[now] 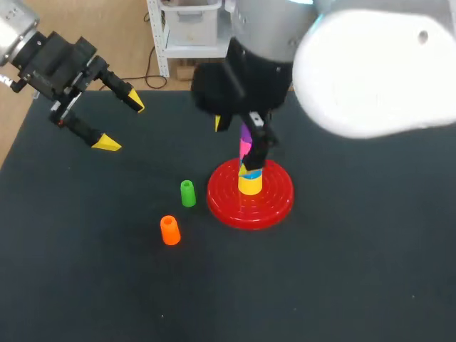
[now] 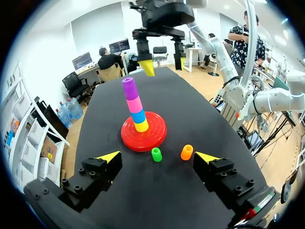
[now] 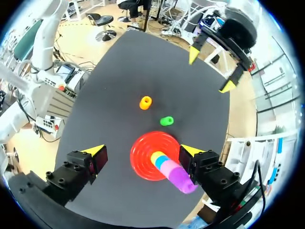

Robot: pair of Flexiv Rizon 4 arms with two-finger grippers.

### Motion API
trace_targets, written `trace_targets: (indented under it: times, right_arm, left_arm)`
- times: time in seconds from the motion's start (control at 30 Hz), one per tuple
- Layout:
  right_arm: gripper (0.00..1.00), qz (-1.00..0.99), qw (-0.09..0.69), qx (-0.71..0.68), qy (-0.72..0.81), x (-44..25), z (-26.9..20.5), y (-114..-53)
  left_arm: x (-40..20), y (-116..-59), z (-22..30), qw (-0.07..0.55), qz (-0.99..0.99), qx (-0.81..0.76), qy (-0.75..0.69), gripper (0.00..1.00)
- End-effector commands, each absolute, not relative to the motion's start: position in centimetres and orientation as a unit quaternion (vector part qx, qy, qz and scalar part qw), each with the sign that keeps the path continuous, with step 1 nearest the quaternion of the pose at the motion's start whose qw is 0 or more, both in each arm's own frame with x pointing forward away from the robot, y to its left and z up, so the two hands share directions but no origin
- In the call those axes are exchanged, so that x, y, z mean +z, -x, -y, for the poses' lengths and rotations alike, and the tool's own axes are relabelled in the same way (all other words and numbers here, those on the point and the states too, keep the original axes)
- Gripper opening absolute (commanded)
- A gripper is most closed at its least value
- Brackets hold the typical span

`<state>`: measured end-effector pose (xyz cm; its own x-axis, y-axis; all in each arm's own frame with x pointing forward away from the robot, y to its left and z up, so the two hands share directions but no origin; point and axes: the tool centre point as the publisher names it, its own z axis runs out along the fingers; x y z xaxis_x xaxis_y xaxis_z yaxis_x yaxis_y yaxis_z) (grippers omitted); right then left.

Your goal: Pick up and stack the cylinders on the red base in this order: pink,purple,orange,green

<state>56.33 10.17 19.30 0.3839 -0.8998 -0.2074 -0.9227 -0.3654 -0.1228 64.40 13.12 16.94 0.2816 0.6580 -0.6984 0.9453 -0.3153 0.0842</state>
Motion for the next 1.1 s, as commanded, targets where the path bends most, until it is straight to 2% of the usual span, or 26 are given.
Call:
trace_targets:
  times: [0.03,0.23,0.7,0.8,0.87,1.1]
  right_arm:
    - [1.00,-0.545,0.111,0.043,0.830,18.0,-11.2,-55.2]
    - [1.00,-0.543,0.136,0.031,0.828,17.0,-12.6,-53.9]
    - [1.00,-0.543,0.136,0.031,0.828,17.0,-12.6,-53.9]
    - [1.00,-0.582,0.125,0.012,0.803,16.3,-9.2,-55.0]
    - [1.00,-0.585,0.126,0.009,0.801,16.3,-8.5,-54.6]
    - [1.00,-0.560,0.125,0.023,0.818,16.2,-10.1,-53.3]
  left_arm:
    - [16.9,-64.3,-13.1,0.254,-0.528,-0.283,-0.760,1.00]
    - [16.9,-64.3,-13.1,0.254,-0.528,-0.283,-0.760,1.00]
    - [16.9,-64.3,-13.1,0.254,-0.528,-0.283,-0.760,1.00]
    - [16.9,-64.3,-13.1,0.254,-0.528,-0.283,-0.760,1.00]
    - [16.9,-64.3,-13.1,0.254,-0.528,-0.283,-0.760,1.00]
    - [16.9,-64.3,-13.1,0.254,-0.528,-0.283,-0.760,1.00]
